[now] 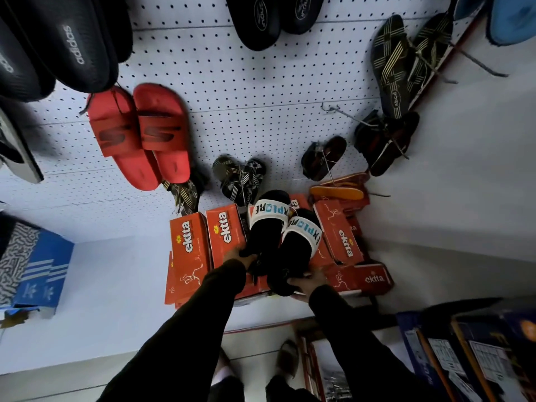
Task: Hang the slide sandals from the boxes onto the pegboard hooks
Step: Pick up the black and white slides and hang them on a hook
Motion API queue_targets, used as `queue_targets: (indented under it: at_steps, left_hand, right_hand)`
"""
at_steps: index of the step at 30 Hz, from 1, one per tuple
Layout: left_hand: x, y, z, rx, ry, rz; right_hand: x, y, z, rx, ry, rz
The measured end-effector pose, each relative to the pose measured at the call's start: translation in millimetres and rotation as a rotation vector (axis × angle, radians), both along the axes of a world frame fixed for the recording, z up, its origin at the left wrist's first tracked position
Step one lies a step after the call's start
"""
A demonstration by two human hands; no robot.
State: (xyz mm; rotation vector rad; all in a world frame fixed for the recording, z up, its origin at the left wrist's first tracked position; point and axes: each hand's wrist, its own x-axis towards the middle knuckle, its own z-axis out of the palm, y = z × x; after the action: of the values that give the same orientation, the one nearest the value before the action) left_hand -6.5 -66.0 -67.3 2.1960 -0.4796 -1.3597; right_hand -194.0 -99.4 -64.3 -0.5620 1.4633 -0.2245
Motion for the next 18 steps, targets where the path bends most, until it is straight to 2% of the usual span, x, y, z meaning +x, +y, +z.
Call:
queue_targets:
  at_steps: [3,8,15,18]
  left_hand:
    - [-8,7,4,-0.025,0.153,0.159]
    - [-30,23,24,-0.153,0.228,0.286]
    - [-44,24,77,-0.461,0.236,0.430]
    - [-44,16,112,-0.613,0.211,0.430]
  right_hand:
    - [-15,-5,12,0.002,-0.057,0.035]
    - [-30,-13,34,-0.105,-0.113,0.041]
    - [-31,-31,87,-0.354,-0.231,0.041]
    - [-26,-41,118,-0.488,-0.258,0.026]
